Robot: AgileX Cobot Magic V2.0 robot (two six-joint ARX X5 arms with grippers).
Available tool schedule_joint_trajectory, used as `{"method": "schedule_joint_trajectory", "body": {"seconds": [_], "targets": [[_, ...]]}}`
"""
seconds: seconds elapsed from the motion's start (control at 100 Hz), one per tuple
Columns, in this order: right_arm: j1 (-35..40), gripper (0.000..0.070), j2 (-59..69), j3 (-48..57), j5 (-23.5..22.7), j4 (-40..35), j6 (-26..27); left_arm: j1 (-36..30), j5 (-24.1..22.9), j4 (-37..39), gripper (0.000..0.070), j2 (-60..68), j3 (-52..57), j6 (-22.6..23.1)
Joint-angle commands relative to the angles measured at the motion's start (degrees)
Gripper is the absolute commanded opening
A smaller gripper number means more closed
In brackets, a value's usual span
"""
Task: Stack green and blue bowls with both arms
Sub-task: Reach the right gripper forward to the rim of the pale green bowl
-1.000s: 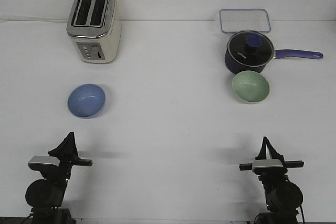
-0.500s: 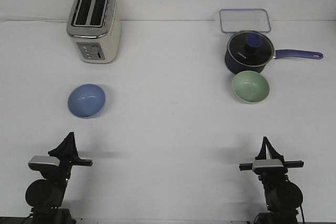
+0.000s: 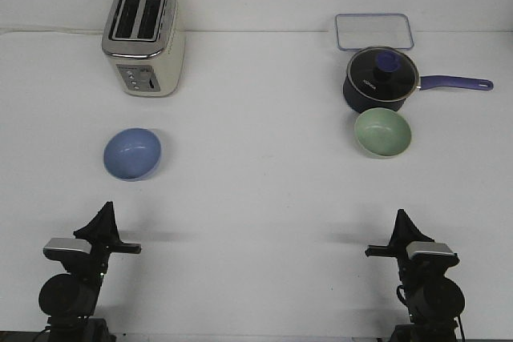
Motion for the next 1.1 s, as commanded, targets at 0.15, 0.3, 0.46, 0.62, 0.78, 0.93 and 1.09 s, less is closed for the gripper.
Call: {"method": "schedule_joint_trajectory", "body": {"seconds": [0.15, 0.3, 0.46, 0.62, 0.78, 0.93, 1.09], "targets": [[0.0, 0.0000, 8.5, 13.6, 2.9, -6.9, 5.4, 0.1, -0.1, 0.6, 0.0014, -0.1, -1.0, -0.3], [0.0, 0.0379, 19.9, 24.3, 2.8, -12.6, 5.0, 0.1, -0.1, 0.6, 0.0014, -0.1, -1.0, -0.3], [0.0, 0.0580, 33.2, 34.9, 2.8, -17.4, 4.6, 0.1, -0.1, 0.6, 0.0014, -0.1, -1.0, -0.3], [-0.8, 0.0580, 47.5, 45.1, 2.8, -19.9, 3.1, 0.1, -0.1, 0.6, 0.0014, -0.1, -1.0, -0.3], [-3.7, 0.0579, 62.8, 55.3, 1.8, -22.1, 1.2, 0.1, -0.1, 0.6, 0.0014, -0.1, -1.0, -0.3], [-6.9, 0.0579, 76.4, 64.0, -1.0, -24.4, -0.1, 0.1, -0.1, 0.6, 0.0014, -0.1, -1.0, -0.3], [-9.3, 0.0579, 87.9, 70.4, -2.2, -25.6, -1.9, 0.1, -0.1, 0.6, 0.0014, -0.1, -1.0, -0.3]]}}
